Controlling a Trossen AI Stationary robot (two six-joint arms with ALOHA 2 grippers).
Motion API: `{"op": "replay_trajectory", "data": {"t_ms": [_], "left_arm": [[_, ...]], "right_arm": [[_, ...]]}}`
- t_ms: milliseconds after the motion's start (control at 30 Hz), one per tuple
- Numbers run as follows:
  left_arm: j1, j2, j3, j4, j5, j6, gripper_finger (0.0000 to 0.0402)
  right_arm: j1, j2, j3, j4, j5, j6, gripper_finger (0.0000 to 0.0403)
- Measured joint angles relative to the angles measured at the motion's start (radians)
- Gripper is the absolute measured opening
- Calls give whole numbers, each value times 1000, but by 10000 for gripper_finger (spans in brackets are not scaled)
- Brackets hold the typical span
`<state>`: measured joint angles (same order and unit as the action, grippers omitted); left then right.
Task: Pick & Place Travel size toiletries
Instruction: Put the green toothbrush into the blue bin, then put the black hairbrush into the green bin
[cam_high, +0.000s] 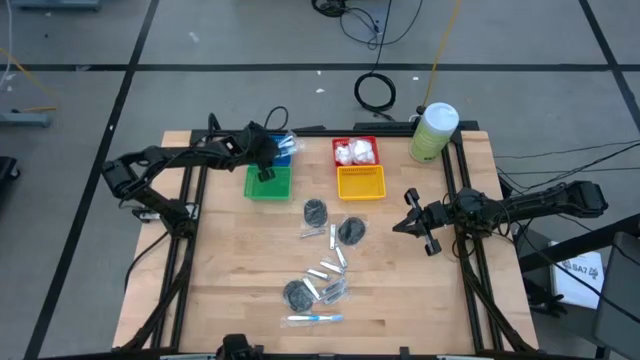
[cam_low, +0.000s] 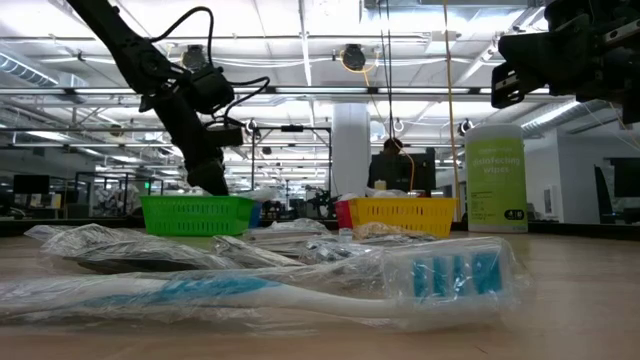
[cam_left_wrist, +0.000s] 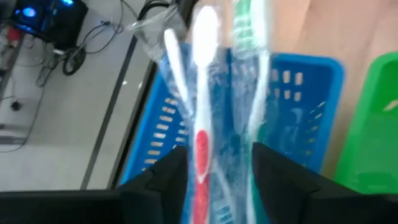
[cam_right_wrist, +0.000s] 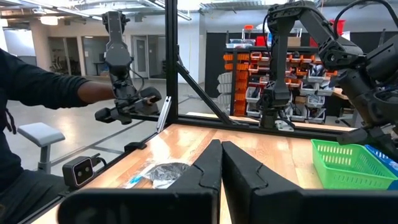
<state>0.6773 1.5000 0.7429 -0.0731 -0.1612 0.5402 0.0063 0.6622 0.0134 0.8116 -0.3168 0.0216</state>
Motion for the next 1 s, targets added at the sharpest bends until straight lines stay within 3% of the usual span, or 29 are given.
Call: {"op": "replay_trajectory", "data": {"t_ms": [233, 433, 567, 800, 867, 1000], "left_arm": [[-21, -47, 0, 1, -88, -28, 215], [-97, -156, 0, -2, -103, -16, 208], [-184, -241, 0, -7, -100, -91, 201], [-423, -358, 1, 11, 130, -205, 202], [-532, -371, 3, 28, 110, -211, 202], [-751, -336, 76, -17, -91, -201, 202]], "right_arm": [[0, 0, 0, 0, 0, 0, 0], [0, 0, 0, 0, 0, 0, 0], [0, 0, 0, 0, 0, 0, 0], [0, 0, 0, 0, 0, 0, 0], [0, 0, 0, 0, 0, 0, 0], [0, 0, 0, 0, 0, 0, 0]]}}
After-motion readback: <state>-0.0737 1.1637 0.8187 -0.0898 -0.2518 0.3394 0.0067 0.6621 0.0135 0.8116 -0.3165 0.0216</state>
